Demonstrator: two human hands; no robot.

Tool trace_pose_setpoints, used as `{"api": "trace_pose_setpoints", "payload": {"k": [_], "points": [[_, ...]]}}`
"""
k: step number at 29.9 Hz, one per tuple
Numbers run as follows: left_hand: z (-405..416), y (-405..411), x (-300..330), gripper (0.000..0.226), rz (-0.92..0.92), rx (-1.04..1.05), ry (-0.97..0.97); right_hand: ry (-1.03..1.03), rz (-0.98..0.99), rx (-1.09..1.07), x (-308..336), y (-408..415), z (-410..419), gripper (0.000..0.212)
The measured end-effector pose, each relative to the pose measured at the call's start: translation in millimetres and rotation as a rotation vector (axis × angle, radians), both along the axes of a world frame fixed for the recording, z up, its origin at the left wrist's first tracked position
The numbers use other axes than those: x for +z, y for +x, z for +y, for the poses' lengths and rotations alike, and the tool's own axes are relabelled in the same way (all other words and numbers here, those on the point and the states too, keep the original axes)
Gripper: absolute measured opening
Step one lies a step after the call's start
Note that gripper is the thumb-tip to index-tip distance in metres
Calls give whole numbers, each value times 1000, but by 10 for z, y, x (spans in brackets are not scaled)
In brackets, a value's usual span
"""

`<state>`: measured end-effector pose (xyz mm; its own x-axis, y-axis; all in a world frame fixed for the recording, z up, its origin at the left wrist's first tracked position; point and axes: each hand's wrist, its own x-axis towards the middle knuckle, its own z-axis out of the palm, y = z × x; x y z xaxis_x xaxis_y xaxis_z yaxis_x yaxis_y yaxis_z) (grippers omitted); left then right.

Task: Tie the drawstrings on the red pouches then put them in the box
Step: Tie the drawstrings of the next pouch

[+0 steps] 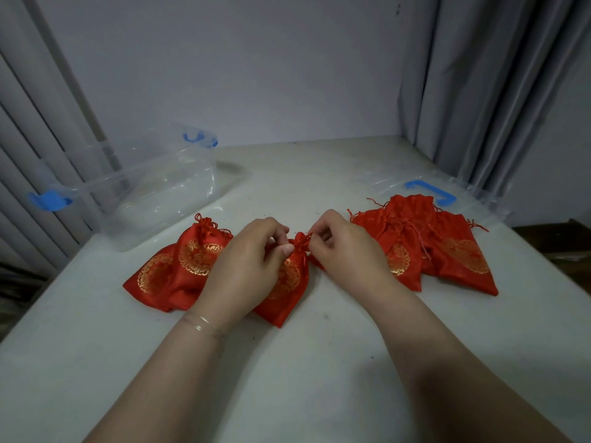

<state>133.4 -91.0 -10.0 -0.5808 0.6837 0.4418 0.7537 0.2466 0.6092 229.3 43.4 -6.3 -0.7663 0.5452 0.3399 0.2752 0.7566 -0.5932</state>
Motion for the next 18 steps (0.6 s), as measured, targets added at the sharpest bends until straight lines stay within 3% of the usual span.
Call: {"api": "trace_pose_setpoints", "payload": {"k": [3,6,9,11,14,18], "points": [[-31,-44,5,16,-172,-106,-112,-130,118,68,-52,-1,40,5],[-35,-24,52,21,-281,-130,18,-254,192,106,-63,-23,55,11],[-47,-127,71,21,-317,115,244,-221,198,41,-65,-11,107,21],[-100,-256,61,19,-238,325,263,-70,116,-67,-69,15,179,21],[-186,-404,20,10,-30,552,95,62,-73,-181,-90,36,243,25],[-190,-493,-64,22,111,642,-232,119,-277,-150,-153,32,212,40]]}}
